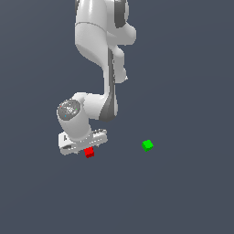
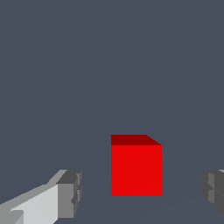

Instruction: Stack the red cube on top of the green cube.

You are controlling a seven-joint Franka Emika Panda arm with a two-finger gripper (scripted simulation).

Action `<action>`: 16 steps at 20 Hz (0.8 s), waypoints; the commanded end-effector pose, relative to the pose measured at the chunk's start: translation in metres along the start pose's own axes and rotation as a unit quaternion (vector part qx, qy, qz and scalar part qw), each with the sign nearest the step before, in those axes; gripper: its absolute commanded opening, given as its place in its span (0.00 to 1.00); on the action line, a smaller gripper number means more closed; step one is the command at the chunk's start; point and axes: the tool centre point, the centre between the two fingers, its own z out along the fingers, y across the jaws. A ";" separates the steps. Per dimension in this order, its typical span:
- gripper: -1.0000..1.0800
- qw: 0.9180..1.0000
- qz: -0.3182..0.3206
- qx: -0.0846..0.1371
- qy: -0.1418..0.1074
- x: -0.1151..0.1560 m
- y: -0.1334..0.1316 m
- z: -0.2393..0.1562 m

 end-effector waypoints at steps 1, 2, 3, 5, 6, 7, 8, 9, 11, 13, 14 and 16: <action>0.96 1.000 0.000 0.000 -0.001 -0.001 0.000 0.011; 0.96 1.000 0.000 0.000 -0.001 -0.001 -0.001 0.017; 0.96 1.000 0.000 0.000 -0.001 -0.001 -0.001 0.023; 0.96 1.000 0.000 0.000 -0.001 -0.001 -0.001 0.033; 0.96 1.000 0.000 0.000 -0.001 -0.001 -0.001 0.037; 0.96 1.000 0.000 0.000 -0.001 -0.001 -0.001 0.039; 0.96 1.000 0.000 0.000 -0.001 -0.001 -0.001 0.041; 0.96 1.000 0.000 0.000 -0.001 -0.001 -0.001 0.042; 0.96 1.000 0.000 0.000 -0.001 0.000 -0.001 0.042; 0.00 1.000 0.000 0.000 -0.001 0.000 -0.001 0.041; 0.00 1.000 0.000 0.000 -0.001 0.000 -0.001 0.041; 0.00 1.000 0.000 0.000 -0.001 0.000 -0.001 0.041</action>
